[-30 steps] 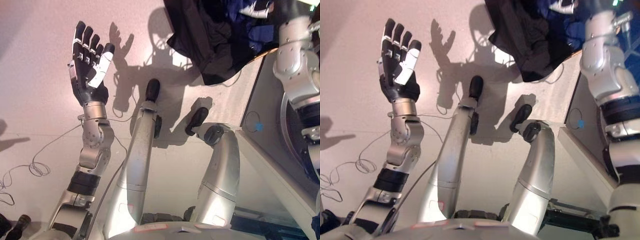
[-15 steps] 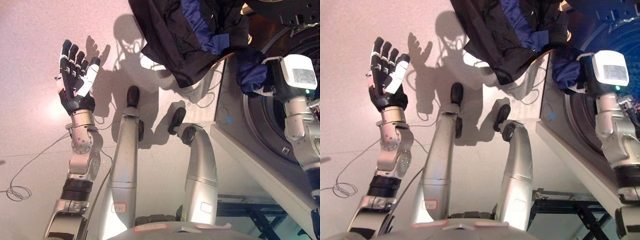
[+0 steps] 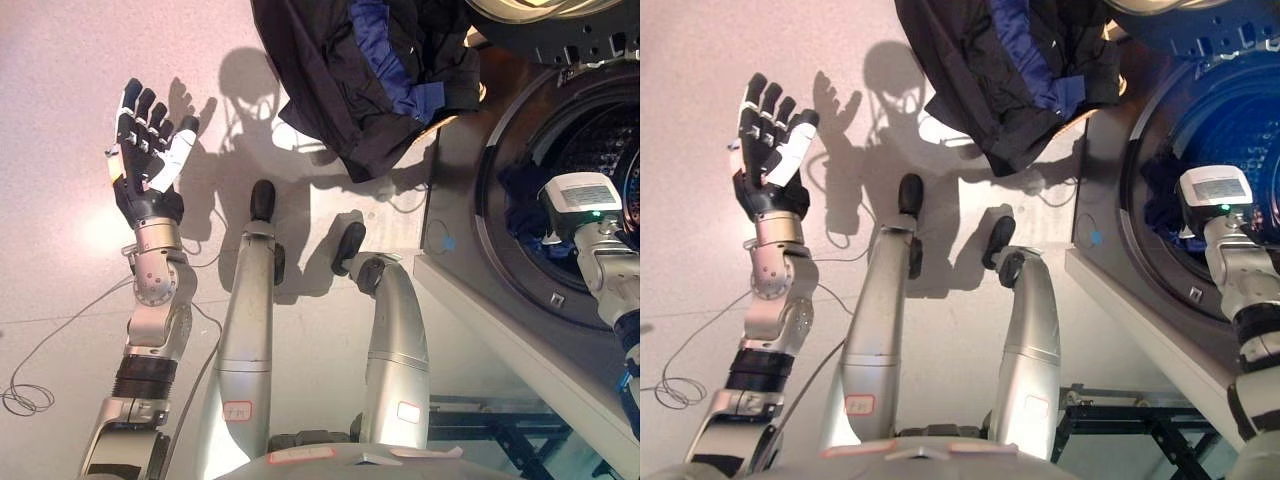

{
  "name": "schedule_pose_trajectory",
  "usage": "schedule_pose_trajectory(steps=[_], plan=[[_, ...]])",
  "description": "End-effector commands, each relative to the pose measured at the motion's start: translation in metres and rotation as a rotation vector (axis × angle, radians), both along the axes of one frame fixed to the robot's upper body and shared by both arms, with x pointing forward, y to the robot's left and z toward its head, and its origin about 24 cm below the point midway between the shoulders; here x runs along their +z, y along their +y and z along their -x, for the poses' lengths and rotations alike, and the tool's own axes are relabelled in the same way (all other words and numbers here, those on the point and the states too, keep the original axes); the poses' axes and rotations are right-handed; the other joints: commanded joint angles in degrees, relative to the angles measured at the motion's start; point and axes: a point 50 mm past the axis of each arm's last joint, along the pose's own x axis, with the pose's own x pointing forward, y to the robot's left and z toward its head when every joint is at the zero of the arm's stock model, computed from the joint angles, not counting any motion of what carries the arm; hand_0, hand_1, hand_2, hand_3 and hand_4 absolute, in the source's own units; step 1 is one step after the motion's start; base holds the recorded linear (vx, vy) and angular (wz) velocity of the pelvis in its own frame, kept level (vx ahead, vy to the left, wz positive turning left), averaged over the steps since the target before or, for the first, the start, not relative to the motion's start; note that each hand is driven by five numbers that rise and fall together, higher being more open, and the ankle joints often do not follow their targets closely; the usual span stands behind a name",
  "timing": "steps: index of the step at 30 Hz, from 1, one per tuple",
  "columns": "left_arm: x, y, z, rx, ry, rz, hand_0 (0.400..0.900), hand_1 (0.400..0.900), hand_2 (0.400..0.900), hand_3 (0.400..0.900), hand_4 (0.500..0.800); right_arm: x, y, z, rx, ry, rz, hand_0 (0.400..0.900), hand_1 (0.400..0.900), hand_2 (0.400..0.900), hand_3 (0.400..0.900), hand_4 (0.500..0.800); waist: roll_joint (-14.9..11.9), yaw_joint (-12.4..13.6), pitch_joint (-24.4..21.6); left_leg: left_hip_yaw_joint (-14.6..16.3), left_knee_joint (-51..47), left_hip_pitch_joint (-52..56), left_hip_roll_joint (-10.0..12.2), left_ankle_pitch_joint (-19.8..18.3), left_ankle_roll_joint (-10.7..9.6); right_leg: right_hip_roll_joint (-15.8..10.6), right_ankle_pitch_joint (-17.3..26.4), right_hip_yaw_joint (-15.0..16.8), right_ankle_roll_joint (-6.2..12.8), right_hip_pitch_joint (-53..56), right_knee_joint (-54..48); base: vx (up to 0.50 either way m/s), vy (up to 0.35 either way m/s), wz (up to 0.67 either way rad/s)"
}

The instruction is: Put the clothes in the basket into the washing machine.

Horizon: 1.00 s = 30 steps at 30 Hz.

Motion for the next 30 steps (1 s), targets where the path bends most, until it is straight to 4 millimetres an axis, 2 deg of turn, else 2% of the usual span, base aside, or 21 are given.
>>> schedule_pose_trajectory(steps=[1,6,12,13,14,15,16,18,20,27,30], plan=[[0.004,-0.002,0.013,-0.005,-0.080,-0.059,0.900,0.900,0.900,0.900,0.800,0.003,-0.043,0.024,-0.224,0.056,0.142,0.400,0.400,0.400,0.400,0.500,-0.64,1.03,-6.83,-5.11,-0.75,1.00,0.53,-4.86,-3.21,1.43,3.68,-0.86,-1.30,-2.03,-2.06,0.00,0.000,0.00],[0.009,-0.007,0.011,-0.041,-0.105,-0.063,0.900,0.900,0.900,0.900,0.800,0.030,-0.046,0.010,-0.268,0.024,0.224,0.400,0.400,0.400,0.400,0.500,0.00,2.13,-5.75,-4.66,-0.99,1.58,0.66,-4.65,-3.22,1.50,4.01,-0.77,-1.33,-1.44,-2.44,-0.01,-0.006,0.01],[0.011,-0.013,0.013,-0.093,-0.121,-0.073,0.900,0.900,0.900,0.900,0.800,0.052,-0.061,0.016,-0.361,0.054,0.344,0.400,0.400,0.400,0.400,0.500,1.04,3.43,-5.29,-4.38,-0.66,1.81,0.53,-4.73,-3.29,1.04,3.55,-0.45,-1.51,-1.65,-1.77,-0.01,-0.015,0.04],[0.012,-0.014,0.012,-0.096,-0.123,-0.069,0.900,0.900,0.900,0.900,0.800,0.053,-0.060,0.015,-0.358,0.062,0.355,0.900,0.900,0.900,0.900,0.800,1.13,3.63,-5.20,-4.28,-0.64,1.81,0.60,-4.66,-3.37,1.02,3.57,-0.40,-1.53,-1.70,-1.66,0.00,0.000,0.00],[0.012,-0.015,0.012,-0.099,-0.124,-0.072,0.900,0.900,0.900,0.900,0.800,0.054,-0.060,0.015,-0.365,0.070,0.362,0.900,0.900,0.900,0.900,0.800,1.30,3.73,-5.08,-4.21,-0.58,1.84,0.61,-4.67,-3.38,0.97,3.59,-0.29,-1.55,-1.76,-1.57,0.00,0.000,0.00],[0.011,-0.015,0.012,-0.105,-0.117,-0.074,0.900,0.900,0.900,0.900,0.800,0.072,-0.059,0.009,-0.335,0.065,0.380,0.900,0.900,0.900,0.900,0.800,0.91,3.90,-5.26,-4.19,-0.54,1.88,0.68,-4.72,-3.41,1.00,3.50,-0.33,-1.53,-1.75,-1.46,0.00,0.000,0.00],[0.011,-0.017,0.013,-0.117,-0.125,-0.053,0.900,0.900,0.900,0.900,0.800,0.088,-0.068,0.016,-0.376,0.033,0.408,0.900,0.900,0.900,0.900,0.800,0.97,3.73,-5.37,-4.14,-0.51,1.87,0.67,-4.71,-3.41,0.94,3.49,-0.31,-1.50,-1.81,-1.47,0.00,0.000,0.00],[0.010,-0.020,0.014,-0.134,-0.122,-0.036,0.900,0.900,0.900,0.900,0.800,0.102,-0.075,0.022,-0.403,0.052,0.499,0.900,0.900,0.900,0.900,0.800,1.13,4.06,-5.55,-4.16,-0.40,1.90,0.62,-4.72,-3.44,0.83,3.37,-0.28,-1.50,-2.00,-1.29,0.00,0.000,0.00],[0.012,-0.018,0.015,-0.129,-0.135,-0.026,0.900,0.900,0.900,0.900,0.800,0.105,-0.080,0.028,-0.440,0.077,0.530,0.900,0.900,0.900,0.900,0.800,1.46,3.97,-5.66,-4.08,-0.36,1.93,0.68,-4.75,-3.48,0.86,3.38,-0.24,-1.40,-2.08,-1.22,0.00,0.000,0.00],[0.013,-0.019,0.015,-0.128,-0.144,-0.022,0.900,0.900,0.900,0.900,0.800,0.094,-0.090,0.042,-0.489,0.131,0.533,0.900,0.900,0.900,0.900,0.800,1.61,3.76,-5.72,-3.94,-0.13,1.98,0.83,-4.85,-3.50,0.95,3.64,-0.23,-1.29,-2.02,-1.24,0.00,0.000,0.00],[0.010,-0.017,0.016,-0.119,-0.133,-0.016,0.900,0.900,0.900,0.900,0.800,0.082,-0.104,0.065,-0.540,0.188,0.545,0.900,0.900,0.900,0.900,0.800,1.45,2.95,-5.72,-3.84,-0.54,2.34,1.10,-4.77,-3.61,1.23,4.01,-0.30,-1.19,-1.74,-1.73,0.00,-0.003,-0.01]])
